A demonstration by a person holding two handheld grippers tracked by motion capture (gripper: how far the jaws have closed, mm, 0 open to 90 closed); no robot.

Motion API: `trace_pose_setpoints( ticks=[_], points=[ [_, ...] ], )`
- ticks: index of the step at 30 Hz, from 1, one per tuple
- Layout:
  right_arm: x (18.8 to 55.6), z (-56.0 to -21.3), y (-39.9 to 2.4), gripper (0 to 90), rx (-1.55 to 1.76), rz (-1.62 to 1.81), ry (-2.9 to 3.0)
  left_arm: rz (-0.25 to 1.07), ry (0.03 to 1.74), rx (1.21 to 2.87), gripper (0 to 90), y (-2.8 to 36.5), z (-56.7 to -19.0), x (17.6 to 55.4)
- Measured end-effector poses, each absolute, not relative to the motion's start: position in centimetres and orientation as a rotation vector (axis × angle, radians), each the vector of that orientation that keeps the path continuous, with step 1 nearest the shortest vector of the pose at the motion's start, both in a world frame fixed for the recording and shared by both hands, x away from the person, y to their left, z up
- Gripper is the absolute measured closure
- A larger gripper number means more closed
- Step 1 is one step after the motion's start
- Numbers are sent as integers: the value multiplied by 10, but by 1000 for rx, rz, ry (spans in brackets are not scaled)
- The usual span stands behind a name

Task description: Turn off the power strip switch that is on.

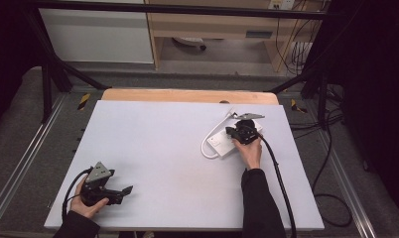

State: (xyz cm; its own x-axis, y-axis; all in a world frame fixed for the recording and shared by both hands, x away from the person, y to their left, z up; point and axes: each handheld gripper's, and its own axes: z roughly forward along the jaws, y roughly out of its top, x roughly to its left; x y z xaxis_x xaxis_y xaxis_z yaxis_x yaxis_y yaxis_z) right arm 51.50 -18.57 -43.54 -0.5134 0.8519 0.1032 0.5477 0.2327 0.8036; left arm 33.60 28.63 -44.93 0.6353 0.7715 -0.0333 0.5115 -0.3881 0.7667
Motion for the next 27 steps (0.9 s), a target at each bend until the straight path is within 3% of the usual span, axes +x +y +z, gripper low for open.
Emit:
trace_pose_setpoints(
  ticks=[27],
  points=[
    [517, -438, -185, 900, 1269, 1141, 2136, 427, 998, 2076, 59, 286, -449, 336]
  ],
)
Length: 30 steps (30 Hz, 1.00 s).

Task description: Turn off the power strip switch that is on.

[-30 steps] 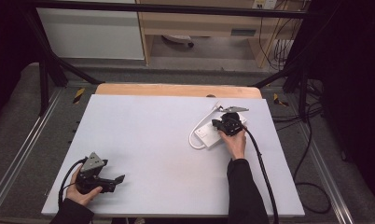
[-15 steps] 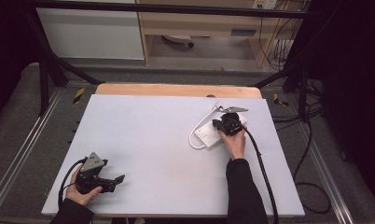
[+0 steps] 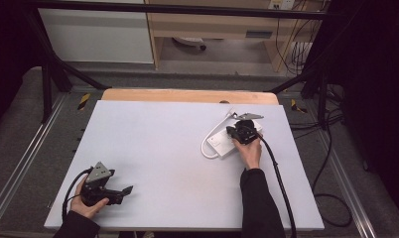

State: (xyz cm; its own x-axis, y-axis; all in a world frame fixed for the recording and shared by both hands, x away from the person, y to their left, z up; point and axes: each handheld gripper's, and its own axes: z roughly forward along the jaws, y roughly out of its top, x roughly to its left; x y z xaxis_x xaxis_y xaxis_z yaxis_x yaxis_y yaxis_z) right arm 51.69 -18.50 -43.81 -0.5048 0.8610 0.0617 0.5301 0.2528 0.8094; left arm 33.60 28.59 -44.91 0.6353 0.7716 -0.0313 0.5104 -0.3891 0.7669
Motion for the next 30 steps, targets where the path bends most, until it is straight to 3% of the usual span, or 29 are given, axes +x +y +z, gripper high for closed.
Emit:
trace_pose_setpoints(
  ticks=[30],
  points=[
    [519, -439, -179, 900, 1241, 1112, 2123, 430, 996, 2073, 58, 286, -448, 335]
  ],
)
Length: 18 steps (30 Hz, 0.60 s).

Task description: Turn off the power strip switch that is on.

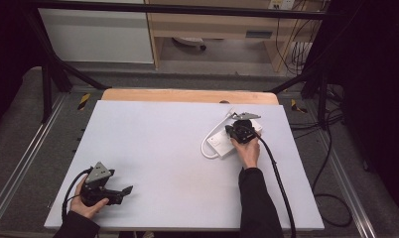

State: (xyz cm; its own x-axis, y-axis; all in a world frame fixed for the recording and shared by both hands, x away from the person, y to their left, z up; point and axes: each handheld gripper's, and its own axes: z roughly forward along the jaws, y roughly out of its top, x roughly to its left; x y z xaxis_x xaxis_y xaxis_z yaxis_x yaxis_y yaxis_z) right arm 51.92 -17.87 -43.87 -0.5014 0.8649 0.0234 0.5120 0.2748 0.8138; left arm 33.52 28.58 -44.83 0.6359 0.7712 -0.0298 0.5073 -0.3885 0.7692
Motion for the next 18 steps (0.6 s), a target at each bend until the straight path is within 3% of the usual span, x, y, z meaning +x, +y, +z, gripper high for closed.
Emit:
trace_pose_setpoints(
  ticks=[18],
  points=[
    [521, -441, -182, 900, 1260, 1118, 2109, 431, 995, 2074, 59, 286, -448, 335]
  ],
)
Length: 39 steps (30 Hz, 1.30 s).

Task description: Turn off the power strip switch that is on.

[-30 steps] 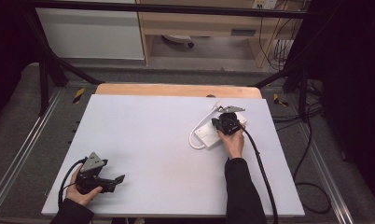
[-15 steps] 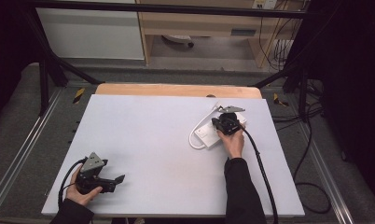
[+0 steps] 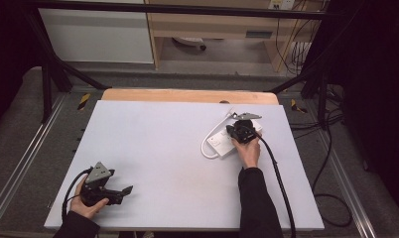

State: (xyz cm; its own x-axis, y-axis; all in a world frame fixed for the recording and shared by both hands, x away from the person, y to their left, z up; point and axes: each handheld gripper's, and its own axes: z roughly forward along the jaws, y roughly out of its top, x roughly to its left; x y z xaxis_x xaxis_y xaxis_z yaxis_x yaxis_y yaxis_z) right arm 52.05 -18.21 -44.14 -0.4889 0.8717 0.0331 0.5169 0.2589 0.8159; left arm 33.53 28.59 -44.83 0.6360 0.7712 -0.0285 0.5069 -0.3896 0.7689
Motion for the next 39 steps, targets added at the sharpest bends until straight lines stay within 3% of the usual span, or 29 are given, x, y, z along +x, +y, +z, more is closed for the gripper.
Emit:
trace_pose_setpoints(
  ticks=[17, 26, 32, 39],
  points=[
    [518, -437, -184, 900, 1259, 1094, 2124, 432, 995, 2074, 59, 286, -448, 335],
    [505, -418, -182, 900, 1216, 1144, 2146, 440, 1001, 2073, 59, 286, -448, 335],
    [493, -411, -181, 814, 1207, 1149, 2168, 440, 1003, 2072, 58, 286, -448, 335],
    [477, -397, -180, 599, 1176, 1154, 2199, 439, 1005, 2073, 59, 286, -448, 335]
  ],
)
